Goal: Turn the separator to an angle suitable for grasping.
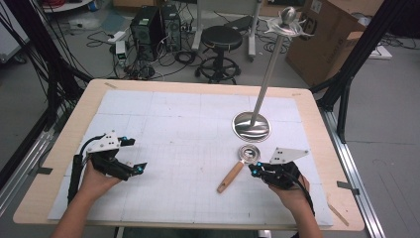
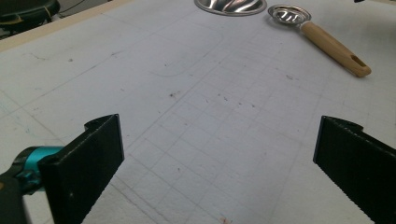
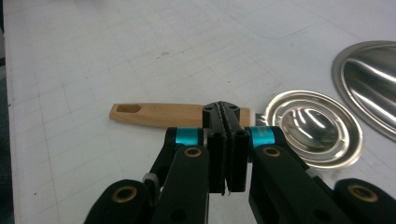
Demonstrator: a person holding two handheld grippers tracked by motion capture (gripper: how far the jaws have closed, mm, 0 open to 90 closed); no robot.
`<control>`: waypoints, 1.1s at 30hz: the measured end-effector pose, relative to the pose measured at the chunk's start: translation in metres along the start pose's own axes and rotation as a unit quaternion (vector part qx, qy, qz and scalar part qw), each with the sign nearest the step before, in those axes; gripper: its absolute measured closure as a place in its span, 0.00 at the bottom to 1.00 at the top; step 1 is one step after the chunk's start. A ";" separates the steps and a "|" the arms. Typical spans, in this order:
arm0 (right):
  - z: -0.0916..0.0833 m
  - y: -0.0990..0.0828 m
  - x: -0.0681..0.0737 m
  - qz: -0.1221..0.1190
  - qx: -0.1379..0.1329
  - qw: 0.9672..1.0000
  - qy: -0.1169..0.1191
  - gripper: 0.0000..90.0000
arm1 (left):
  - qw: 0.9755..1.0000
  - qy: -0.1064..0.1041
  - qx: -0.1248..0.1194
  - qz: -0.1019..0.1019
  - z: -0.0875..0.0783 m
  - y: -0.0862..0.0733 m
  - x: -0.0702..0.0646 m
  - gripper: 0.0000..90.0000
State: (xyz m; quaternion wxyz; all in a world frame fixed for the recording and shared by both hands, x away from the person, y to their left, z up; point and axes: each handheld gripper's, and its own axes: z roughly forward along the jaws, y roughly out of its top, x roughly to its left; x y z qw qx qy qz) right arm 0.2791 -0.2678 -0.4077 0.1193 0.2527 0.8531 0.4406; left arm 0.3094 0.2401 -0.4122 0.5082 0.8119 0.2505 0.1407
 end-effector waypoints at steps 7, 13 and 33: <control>0.024 0.004 0.013 -0.019 0.029 0.999 0.041 0.99 | 1.000 0.001 0.001 0.000 0.000 0.000 0.000 0.03; 0.050 0.005 0.030 -0.036 0.070 0.994 0.073 0.99 | 1.000 0.000 0.000 0.000 -0.001 0.000 0.000 0.03; 0.086 0.019 0.046 -0.048 0.088 0.992 0.077 0.99 | 1.000 0.000 0.006 0.001 0.000 -0.002 0.000 0.03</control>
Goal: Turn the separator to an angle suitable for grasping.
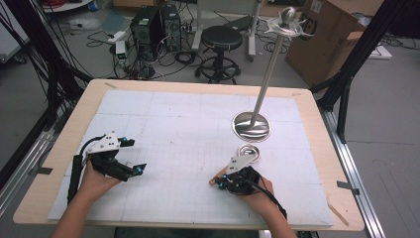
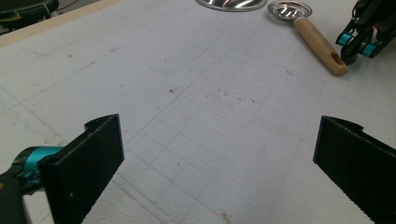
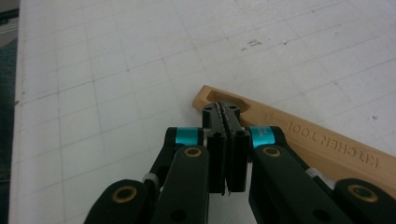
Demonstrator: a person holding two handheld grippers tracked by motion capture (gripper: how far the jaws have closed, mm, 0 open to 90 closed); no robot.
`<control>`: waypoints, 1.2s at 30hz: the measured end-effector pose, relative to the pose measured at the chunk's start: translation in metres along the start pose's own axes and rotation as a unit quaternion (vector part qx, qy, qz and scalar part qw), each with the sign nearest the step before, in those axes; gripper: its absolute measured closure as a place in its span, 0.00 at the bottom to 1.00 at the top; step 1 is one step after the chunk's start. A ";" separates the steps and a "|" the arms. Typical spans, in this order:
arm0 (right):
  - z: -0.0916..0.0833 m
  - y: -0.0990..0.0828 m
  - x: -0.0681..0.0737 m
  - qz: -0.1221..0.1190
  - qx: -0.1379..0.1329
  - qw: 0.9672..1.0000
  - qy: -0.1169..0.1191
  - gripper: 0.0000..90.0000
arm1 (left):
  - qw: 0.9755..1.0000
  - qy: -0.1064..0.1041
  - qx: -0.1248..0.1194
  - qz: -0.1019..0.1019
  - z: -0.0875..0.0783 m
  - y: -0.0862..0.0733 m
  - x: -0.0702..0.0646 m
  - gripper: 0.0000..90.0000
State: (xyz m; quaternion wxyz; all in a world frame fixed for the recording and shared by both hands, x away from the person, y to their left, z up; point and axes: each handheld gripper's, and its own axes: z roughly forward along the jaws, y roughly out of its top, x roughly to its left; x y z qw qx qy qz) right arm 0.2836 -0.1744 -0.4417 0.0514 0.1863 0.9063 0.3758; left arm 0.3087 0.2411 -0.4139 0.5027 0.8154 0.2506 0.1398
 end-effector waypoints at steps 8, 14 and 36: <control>0.007 0.005 -0.002 0.011 -0.005 1.000 -0.017 0.99 | 1.000 -0.001 0.003 0.001 0.001 -0.001 -0.001 0.03; 0.012 0.009 -0.005 0.019 -0.011 0.999 -0.024 0.99 | 1.000 0.000 0.001 -0.001 0.001 -0.001 -0.001 0.03; 0.037 0.031 -0.016 0.035 -0.028 0.998 -0.051 0.99 | 1.000 -0.001 0.006 -0.003 0.001 -0.004 0.000 0.03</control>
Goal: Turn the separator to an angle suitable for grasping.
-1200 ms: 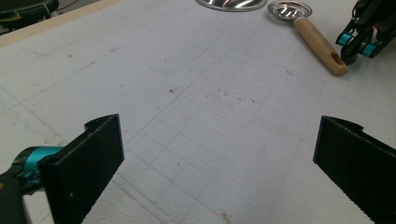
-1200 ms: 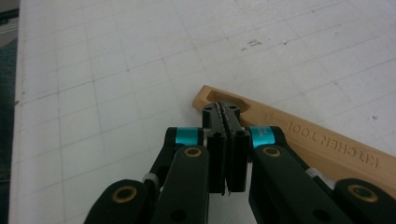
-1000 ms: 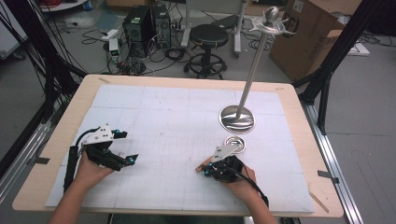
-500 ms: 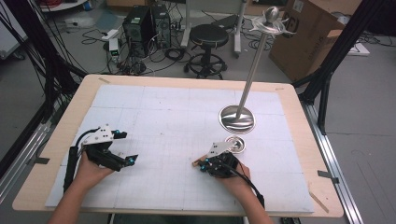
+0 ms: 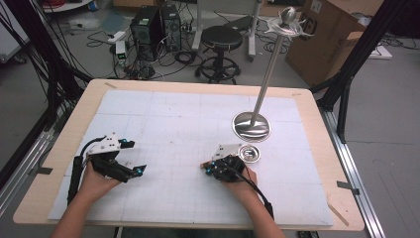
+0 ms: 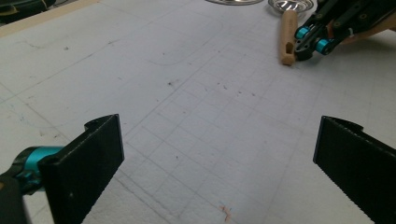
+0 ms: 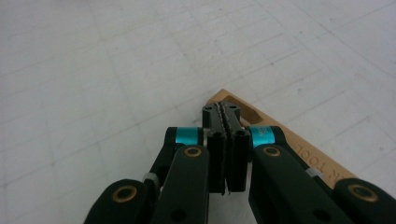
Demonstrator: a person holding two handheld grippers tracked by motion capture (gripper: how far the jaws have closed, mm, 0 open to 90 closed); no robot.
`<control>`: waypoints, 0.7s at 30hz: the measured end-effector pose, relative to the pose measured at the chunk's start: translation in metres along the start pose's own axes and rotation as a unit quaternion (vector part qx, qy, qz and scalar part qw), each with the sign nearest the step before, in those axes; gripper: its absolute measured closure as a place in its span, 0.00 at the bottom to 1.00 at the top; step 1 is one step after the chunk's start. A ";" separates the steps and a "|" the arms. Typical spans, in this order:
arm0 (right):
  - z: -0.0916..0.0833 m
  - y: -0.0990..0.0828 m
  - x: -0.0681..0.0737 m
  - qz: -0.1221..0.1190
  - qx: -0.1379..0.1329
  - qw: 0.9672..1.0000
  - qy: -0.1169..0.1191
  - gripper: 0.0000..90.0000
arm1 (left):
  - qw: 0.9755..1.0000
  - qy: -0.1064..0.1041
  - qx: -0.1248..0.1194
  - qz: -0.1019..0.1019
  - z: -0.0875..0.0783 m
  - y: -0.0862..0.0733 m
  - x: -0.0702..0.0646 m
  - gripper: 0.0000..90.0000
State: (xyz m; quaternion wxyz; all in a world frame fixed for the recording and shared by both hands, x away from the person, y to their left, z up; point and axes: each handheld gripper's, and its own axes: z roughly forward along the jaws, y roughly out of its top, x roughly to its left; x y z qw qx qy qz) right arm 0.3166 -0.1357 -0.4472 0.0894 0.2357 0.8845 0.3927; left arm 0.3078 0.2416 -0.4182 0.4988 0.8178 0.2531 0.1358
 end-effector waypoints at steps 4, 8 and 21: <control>0.008 0.005 -0.002 0.008 -0.006 1.000 -0.003 0.99 | 1.000 0.000 0.000 -0.002 0.000 0.000 0.000 0.03; 0.007 0.006 -0.001 0.011 -0.002 1.000 -0.005 0.98 | 1.000 -0.002 -0.002 -0.002 0.000 0.000 0.001 0.03; -0.045 0.006 -0.018 0.016 -0.063 0.997 -0.033 0.97 | 1.000 0.000 -0.004 -0.002 -0.003 -0.001 0.001 0.03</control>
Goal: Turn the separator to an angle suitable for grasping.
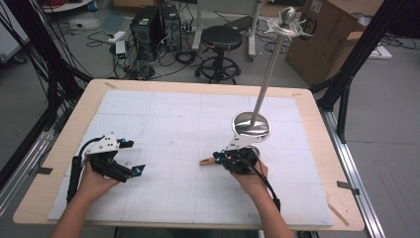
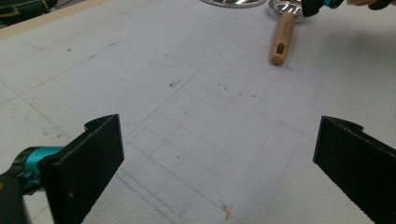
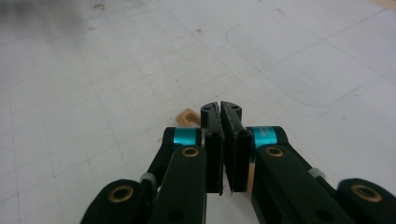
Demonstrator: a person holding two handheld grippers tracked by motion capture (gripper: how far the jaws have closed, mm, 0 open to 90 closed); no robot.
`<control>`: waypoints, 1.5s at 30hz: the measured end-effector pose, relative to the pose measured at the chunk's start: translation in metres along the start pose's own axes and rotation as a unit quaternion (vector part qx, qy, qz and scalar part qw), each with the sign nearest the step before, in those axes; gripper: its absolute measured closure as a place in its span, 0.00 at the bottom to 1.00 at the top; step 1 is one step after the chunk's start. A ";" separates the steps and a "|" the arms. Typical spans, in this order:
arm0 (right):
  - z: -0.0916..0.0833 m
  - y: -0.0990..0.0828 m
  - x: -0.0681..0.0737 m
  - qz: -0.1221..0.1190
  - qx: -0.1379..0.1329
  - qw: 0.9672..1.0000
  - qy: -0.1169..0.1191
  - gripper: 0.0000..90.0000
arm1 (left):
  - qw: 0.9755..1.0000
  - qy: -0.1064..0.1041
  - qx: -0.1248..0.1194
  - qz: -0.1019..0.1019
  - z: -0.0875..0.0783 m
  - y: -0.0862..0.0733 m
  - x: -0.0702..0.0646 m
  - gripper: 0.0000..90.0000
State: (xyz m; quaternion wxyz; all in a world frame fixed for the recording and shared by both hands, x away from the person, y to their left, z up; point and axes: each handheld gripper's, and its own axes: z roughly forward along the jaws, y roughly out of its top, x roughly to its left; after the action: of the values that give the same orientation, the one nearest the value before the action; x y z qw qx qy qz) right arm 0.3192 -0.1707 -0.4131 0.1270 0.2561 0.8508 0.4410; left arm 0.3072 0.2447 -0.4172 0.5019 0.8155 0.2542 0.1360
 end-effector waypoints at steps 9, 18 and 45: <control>-0.039 -0.013 -0.018 0.001 -0.034 0.999 -0.004 0.90 | 1.000 0.001 -0.001 0.000 -0.001 0.000 0.000 0.03; -0.066 -0.022 -0.027 -0.021 -0.049 0.999 0.008 0.73 | 1.000 0.001 -0.004 0.001 -0.003 0.000 0.001 0.03; -0.072 -0.021 -0.037 0.003 -0.084 0.995 -0.050 0.42 | 1.000 -0.011 -0.018 -0.009 -0.010 -0.003 0.001 0.03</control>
State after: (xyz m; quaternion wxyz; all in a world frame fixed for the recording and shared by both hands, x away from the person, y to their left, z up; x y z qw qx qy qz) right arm 0.3113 -0.2506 -0.3893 0.1892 0.2685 0.8028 0.4976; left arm 0.3026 0.2544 -0.4157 0.5204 0.8054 0.2535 0.1275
